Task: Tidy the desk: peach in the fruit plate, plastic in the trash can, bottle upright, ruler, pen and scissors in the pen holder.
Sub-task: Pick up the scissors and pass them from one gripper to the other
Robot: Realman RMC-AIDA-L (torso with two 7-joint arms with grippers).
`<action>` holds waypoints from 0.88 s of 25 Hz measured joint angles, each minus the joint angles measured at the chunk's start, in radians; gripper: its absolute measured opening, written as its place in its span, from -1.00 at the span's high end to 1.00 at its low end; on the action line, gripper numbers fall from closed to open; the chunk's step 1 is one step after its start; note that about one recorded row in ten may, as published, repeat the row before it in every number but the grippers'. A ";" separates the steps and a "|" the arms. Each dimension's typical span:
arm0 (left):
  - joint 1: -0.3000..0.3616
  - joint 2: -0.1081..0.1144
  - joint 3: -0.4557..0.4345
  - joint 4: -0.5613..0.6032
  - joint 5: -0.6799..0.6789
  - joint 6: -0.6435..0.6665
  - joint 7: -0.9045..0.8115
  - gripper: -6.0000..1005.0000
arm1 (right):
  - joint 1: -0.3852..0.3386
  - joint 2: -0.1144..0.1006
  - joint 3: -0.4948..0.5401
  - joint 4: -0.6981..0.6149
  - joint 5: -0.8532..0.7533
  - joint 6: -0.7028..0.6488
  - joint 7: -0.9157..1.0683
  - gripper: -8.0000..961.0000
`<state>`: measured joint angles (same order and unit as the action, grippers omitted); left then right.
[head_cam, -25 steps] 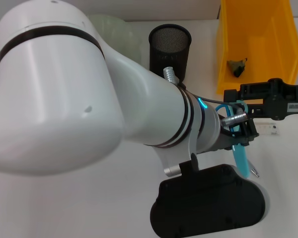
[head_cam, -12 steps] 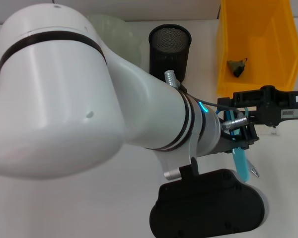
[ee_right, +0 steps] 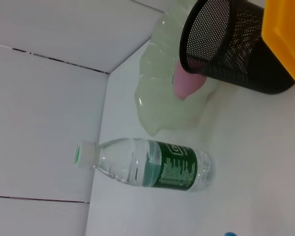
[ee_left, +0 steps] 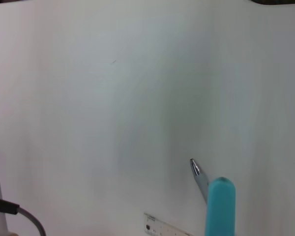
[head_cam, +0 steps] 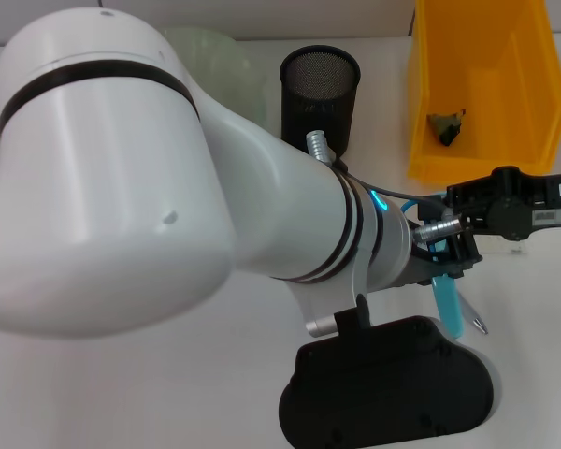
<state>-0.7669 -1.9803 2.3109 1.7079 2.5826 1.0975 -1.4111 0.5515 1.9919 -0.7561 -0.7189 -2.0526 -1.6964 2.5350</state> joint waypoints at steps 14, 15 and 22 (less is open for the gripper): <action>-0.005 0.006 0.006 -0.018 0.010 -0.010 0.000 0.56 | 0.002 0.007 -0.012 -0.029 0.000 0.000 -0.031 0.73; -0.007 0.011 0.008 -0.019 0.011 -0.015 -0.004 0.56 | 0.003 0.007 -0.012 -0.032 0.000 0.000 -0.035 0.76; -0.008 0.015 0.006 -0.022 0.012 -0.020 -0.009 0.56 | 0.004 0.007 -0.012 -0.039 0.000 0.000 -0.037 0.85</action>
<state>-0.7746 -1.9658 2.3169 1.6862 2.5942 1.0770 -1.4202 0.5553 1.9990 -0.7683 -0.7579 -2.0524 -1.6969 2.4983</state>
